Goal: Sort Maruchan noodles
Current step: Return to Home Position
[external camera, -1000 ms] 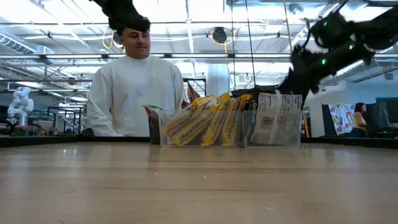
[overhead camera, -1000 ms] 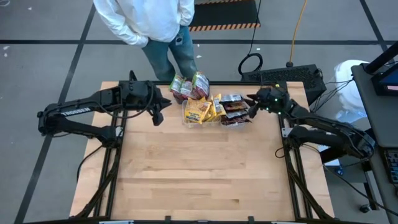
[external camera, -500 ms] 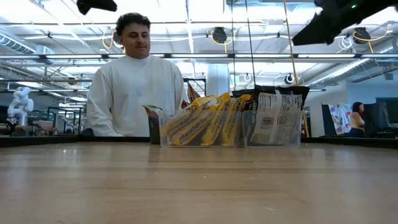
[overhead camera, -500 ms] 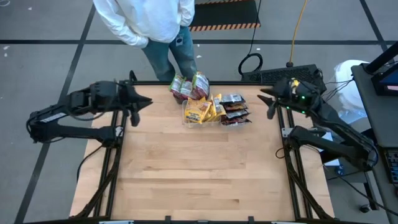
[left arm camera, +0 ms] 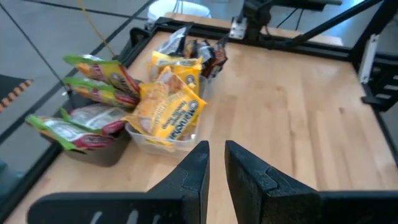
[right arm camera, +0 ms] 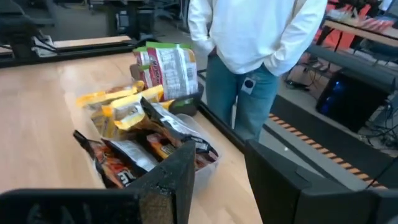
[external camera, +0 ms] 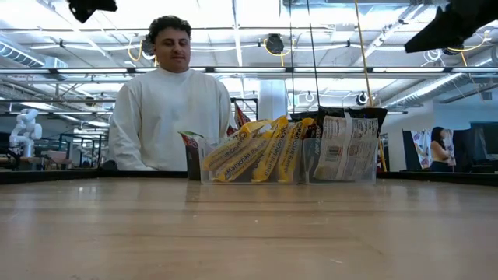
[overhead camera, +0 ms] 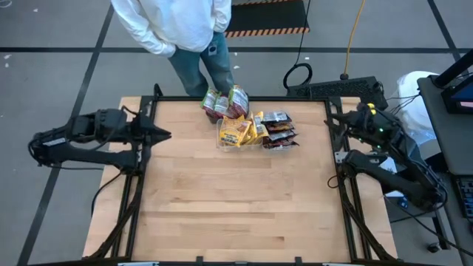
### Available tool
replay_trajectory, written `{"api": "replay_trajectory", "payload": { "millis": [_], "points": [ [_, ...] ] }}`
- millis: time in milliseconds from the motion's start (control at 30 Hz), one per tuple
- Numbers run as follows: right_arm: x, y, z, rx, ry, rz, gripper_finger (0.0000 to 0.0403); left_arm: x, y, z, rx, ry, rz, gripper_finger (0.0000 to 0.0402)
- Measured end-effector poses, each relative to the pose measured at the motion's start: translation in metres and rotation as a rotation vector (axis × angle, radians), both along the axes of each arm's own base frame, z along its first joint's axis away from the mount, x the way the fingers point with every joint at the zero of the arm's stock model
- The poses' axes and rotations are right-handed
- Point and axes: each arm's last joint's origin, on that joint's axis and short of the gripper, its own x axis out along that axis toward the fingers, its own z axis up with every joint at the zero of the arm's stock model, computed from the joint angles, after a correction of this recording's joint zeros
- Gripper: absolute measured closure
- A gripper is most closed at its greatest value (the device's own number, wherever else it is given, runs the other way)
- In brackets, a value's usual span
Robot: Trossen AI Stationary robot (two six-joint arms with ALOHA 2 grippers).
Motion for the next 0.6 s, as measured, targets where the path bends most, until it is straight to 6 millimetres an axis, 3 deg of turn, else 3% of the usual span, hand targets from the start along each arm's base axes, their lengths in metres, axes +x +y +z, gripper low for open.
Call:
{"api": "replay_trajectory", "payload": {
  "millis": [267,600],
  "points": [
    [-0.016,0.013,-0.005,0.025,-0.028,-0.015,0.0271,-0.015,-0.004,-0.046,-0.073,-0.092,0.004,0.0344],
    [-0.038,0.031,0.003,0.168,0.037,-0.048,0.0271,-0.027,-0.008,-0.082,-0.107,-0.335,-0.034,0.0344]
  ]
}}
